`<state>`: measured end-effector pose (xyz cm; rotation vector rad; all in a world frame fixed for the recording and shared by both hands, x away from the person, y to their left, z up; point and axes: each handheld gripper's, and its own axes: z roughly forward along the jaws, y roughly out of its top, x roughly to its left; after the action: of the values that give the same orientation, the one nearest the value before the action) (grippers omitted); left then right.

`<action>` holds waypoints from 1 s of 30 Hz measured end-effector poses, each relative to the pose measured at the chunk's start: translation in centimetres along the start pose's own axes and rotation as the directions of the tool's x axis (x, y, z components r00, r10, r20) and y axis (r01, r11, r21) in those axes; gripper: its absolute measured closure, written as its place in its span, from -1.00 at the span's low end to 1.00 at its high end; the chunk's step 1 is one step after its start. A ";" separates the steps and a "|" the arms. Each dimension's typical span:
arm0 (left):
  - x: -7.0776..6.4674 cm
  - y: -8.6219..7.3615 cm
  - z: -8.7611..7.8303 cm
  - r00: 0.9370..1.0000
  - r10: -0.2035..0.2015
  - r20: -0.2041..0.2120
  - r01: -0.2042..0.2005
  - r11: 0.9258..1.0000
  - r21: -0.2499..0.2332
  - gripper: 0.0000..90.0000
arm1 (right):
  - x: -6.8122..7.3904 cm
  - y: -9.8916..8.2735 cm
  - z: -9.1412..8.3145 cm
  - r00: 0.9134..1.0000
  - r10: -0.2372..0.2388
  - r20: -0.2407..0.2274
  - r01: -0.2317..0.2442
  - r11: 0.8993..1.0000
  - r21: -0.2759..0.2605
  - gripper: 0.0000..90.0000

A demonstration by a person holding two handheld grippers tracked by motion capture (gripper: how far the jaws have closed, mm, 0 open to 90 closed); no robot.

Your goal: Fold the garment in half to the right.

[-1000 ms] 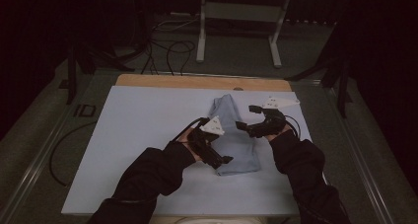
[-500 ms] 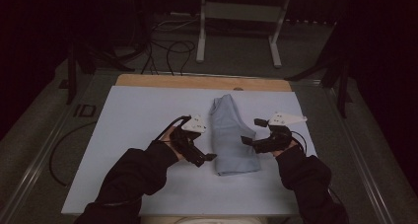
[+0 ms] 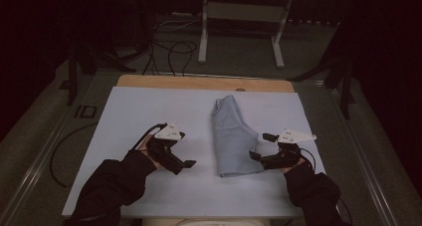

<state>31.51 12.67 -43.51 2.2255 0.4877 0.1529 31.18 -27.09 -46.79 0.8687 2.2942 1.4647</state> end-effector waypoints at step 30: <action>0.6 -11.6 -4.8 0.976 -0.189 -0.109 0.190 0.982 0.007 -1.00 | 1.5 -4.6 -1.5 1.000 0.007 0.012 -0.007 1.000 0.017 -0.78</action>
<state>27.31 23.08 -49.26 2.1816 0.7597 0.1689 27.67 -28.68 -50.09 0.8890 2.3010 1.4410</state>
